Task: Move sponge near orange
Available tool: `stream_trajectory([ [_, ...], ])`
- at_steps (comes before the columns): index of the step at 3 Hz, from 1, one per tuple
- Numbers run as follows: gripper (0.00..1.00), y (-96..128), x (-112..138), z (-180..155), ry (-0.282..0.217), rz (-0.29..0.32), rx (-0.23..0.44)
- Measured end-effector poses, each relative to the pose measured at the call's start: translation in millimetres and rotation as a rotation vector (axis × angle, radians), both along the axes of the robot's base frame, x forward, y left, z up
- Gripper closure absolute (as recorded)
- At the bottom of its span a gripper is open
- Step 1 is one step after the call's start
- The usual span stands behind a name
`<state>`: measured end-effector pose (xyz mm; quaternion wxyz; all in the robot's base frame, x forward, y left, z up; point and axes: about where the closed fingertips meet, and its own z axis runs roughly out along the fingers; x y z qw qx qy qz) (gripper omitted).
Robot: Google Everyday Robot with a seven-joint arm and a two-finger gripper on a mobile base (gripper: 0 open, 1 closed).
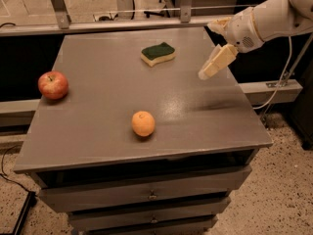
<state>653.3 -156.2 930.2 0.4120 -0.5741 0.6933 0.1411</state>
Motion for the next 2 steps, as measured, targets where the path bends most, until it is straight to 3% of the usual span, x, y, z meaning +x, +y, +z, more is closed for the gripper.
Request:
stream_trajectory([
  [1,0.00,0,0,0,0.000,0.000,0.000],
  [2,0.00,15,19,-2,-0.024,0.008,0.035],
])
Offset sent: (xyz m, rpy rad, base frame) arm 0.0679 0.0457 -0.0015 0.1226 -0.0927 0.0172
